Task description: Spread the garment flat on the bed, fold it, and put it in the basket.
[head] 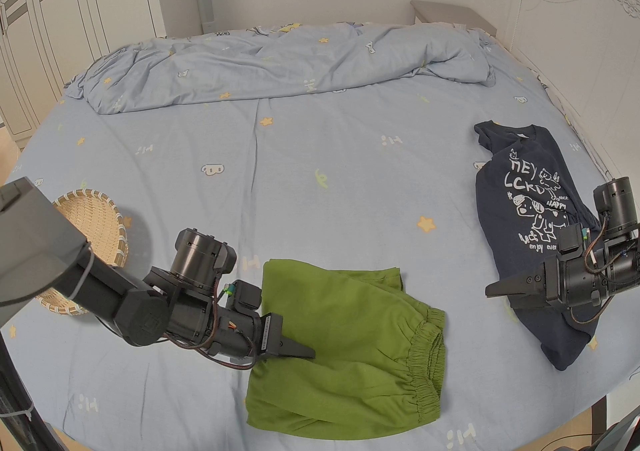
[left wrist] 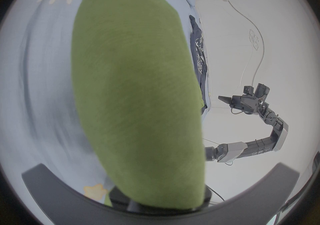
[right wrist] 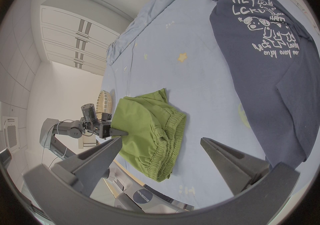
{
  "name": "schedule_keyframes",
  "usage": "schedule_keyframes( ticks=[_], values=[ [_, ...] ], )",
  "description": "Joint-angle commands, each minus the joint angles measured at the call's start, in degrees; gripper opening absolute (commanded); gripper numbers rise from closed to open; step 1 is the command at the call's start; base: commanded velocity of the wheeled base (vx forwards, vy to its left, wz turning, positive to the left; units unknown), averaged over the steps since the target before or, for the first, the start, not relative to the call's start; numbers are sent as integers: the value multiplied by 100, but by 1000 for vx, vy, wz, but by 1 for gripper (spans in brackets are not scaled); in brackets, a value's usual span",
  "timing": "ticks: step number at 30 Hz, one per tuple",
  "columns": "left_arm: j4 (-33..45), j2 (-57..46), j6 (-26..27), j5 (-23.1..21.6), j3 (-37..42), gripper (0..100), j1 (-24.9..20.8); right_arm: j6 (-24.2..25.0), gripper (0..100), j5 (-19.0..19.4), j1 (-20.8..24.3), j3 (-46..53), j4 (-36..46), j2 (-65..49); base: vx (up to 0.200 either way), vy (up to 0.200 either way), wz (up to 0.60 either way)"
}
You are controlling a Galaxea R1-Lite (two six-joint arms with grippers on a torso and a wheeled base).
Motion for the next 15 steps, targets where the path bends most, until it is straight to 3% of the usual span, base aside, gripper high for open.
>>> schedule_keyframes(
  ticks=[1, 4, 5, 8, 15],
  values=[
    [647, -823, -188, -9, -88, 0, 147, 8, 100, 0, -2, -16, 2, -22, 0, 0, 0],
    [1737, -1228, -328, 27, -572, 0, 278, 25, 100, 0, -11, -25, 2, -57, 0, 0, 0],
    [2493, -1465, -364, 44, -985, 0, 428, 34, 100, 0, -11, -42, 2, -75, 0, 0, 0],
    [3389, -1799, -346, 44, -1451, 0, 604, 34, 100, 0, -11, -42, 2, -75, 0, 0, 0],
    [4040, -2080, -267, 44, -1618, 0, 1008, 25, 100, 0, -2, -33, 2, -75, 0, 0, 0]
  ],
)
